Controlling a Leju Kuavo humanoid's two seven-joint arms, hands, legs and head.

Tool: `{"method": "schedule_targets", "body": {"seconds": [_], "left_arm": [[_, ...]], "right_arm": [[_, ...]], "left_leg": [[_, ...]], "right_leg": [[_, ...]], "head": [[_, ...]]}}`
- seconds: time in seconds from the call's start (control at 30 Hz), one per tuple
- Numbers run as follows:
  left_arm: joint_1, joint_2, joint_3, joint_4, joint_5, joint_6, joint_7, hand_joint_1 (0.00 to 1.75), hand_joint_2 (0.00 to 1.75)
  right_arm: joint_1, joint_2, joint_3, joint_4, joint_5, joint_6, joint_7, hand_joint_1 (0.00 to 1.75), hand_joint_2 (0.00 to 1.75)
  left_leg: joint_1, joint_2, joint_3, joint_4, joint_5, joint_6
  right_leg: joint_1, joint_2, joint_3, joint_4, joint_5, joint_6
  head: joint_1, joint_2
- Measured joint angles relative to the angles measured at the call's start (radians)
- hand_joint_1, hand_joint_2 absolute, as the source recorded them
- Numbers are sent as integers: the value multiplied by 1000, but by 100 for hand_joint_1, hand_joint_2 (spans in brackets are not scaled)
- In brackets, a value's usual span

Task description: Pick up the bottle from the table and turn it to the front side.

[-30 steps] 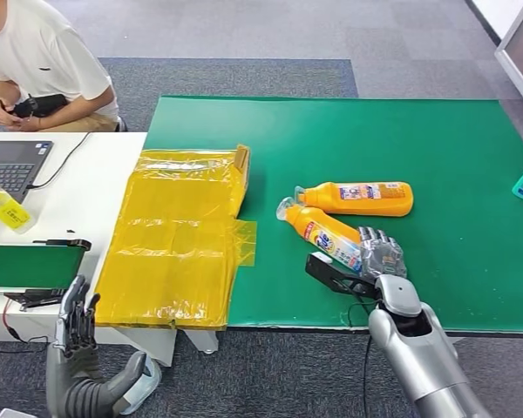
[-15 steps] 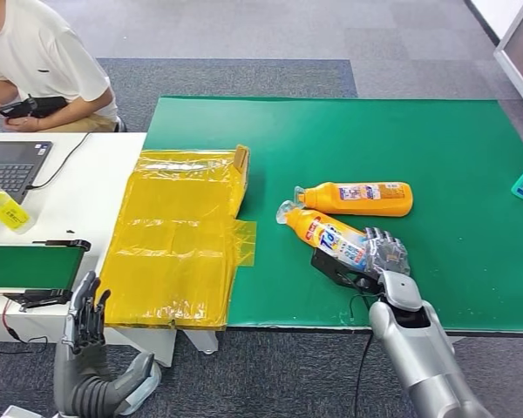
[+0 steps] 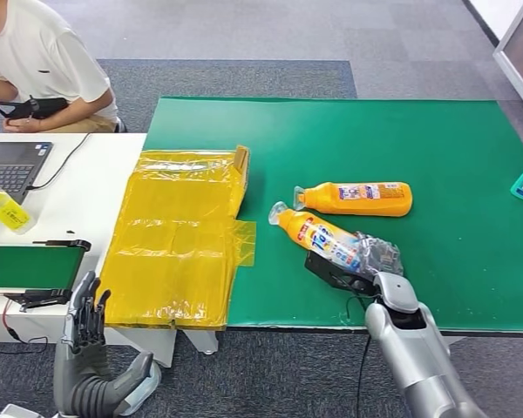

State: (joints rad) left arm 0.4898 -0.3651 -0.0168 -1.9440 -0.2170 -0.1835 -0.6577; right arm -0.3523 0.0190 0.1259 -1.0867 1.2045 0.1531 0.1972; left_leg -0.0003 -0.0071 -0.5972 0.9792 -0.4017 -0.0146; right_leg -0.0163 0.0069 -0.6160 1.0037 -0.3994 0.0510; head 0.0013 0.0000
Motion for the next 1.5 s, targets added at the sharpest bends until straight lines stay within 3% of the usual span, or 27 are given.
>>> {"method": "schedule_targets", "body": {"seconds": [0.23,0.3,0.43,0.53,0.83,1.0,1.2,1.33,1.5], "left_arm": [[0,0,0,0,0,1,0,0,175],[0,0,2,1,0,-8,-2,0,175],[-5,0,6,6,6,-43,-20,0,175],[-23,0,8,14,11,-66,-27,0,175],[-59,0,8,36,25,-72,-18,0,175],[-85,4,5,66,6,-69,16,0,175],[-150,28,-29,144,100,-126,81,0,175],[-188,45,-73,184,100,-112,109,0,175],[-211,59,-129,191,81,-95,122,0,175]], "right_arm": [[27,7,0,-27,-48,-7,-58,175,175],[38,6,-3,-39,-154,7,-122,175,175],[90,-8,-10,-80,-495,50,-295,175,175],[147,-14,3,-124,-659,50,-366,175,175],[194,-18,59,-184,-685,-17,-376,175,175],[194,41,85,-216,-713,-76,-461,175,175],[208,132,87,-288,-902,3,-652,175,175],[235,181,89,-355,-951,40,-691,175,175],[263,201,96,-427,-968,58,-698,175,175]], "left_leg": [[0,0,0,0,0,0],[0,0,2,0,-1,0],[0,0,4,0,-2,-1],[0,0,3,0,-2,-1],[0,0,1,0,-2,-1],[0,0,1,0,-2,-1],[1,0,1,0,-2,-2],[1,0,1,0,-2,-2],[0,0,1,0,-2,-1]], "right_leg": [[0,0,0,0,0,0],[0,1,1,0,0,0],[0,1,3,-1,-1,-1],[0,1,2,0,-1,-1],[0,1,2,0,-2,-1],[0,1,0,0,-2,-1],[1,1,0,0,-2,-2],[1,1,0,0,-2,-2],[0,1,0,0,-2,-2]], "head": [[0,0],[0,0],[0,0],[0,0],[0,0],[0,0],[0,0],[0,0],[0,0]]}}
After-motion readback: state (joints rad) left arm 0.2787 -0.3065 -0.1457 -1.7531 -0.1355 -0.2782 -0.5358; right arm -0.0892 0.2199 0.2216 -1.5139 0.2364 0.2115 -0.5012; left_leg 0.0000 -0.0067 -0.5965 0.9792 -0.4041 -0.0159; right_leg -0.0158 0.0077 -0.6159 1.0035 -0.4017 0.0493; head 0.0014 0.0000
